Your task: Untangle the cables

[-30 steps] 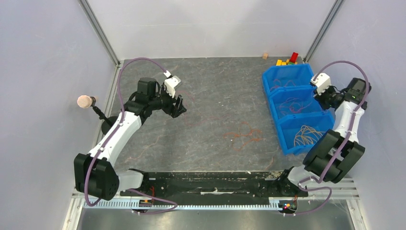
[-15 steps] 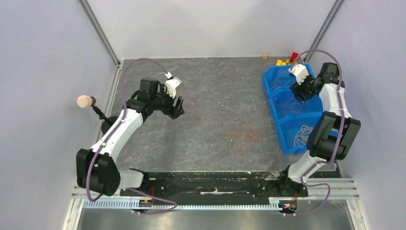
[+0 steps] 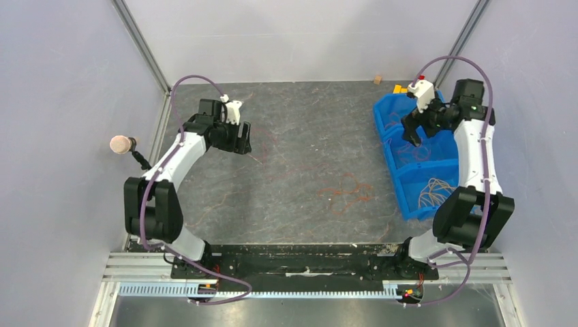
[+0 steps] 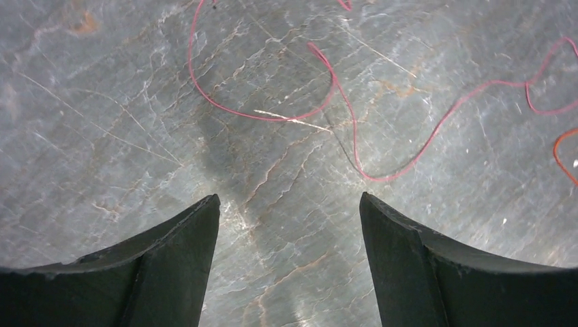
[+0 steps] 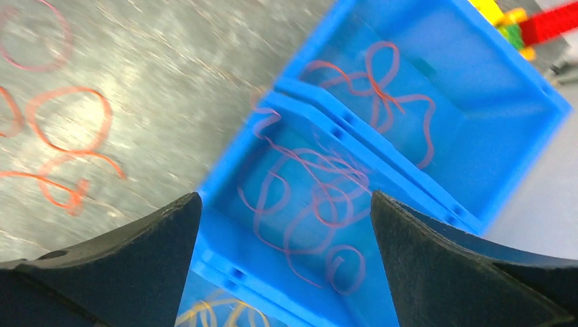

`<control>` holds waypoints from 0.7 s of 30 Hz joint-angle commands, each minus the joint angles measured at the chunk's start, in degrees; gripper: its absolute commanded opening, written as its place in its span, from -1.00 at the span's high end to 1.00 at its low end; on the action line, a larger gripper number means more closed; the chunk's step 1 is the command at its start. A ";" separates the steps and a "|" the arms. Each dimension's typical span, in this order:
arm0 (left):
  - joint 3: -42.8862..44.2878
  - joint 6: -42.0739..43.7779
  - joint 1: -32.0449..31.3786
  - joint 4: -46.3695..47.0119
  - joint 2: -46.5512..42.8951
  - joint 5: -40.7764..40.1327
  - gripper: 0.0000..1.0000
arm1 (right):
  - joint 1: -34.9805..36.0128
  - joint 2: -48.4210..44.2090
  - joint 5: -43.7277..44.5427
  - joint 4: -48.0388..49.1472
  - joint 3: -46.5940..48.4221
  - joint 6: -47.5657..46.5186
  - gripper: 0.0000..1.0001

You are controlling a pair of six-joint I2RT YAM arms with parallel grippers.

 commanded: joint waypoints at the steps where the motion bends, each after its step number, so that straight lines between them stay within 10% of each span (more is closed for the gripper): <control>1: 4.33 -10.90 -0.21 1.14 5.88 -4.42 -0.64 | 4.69 -4.26 -4.37 4.70 -4.97 12.72 -0.93; 21: 6.27 -13.76 -21.51 11.87 25.29 2.20 -0.67 | 7.43 -9.92 -4.88 8.22 -12.59 20.62 -0.93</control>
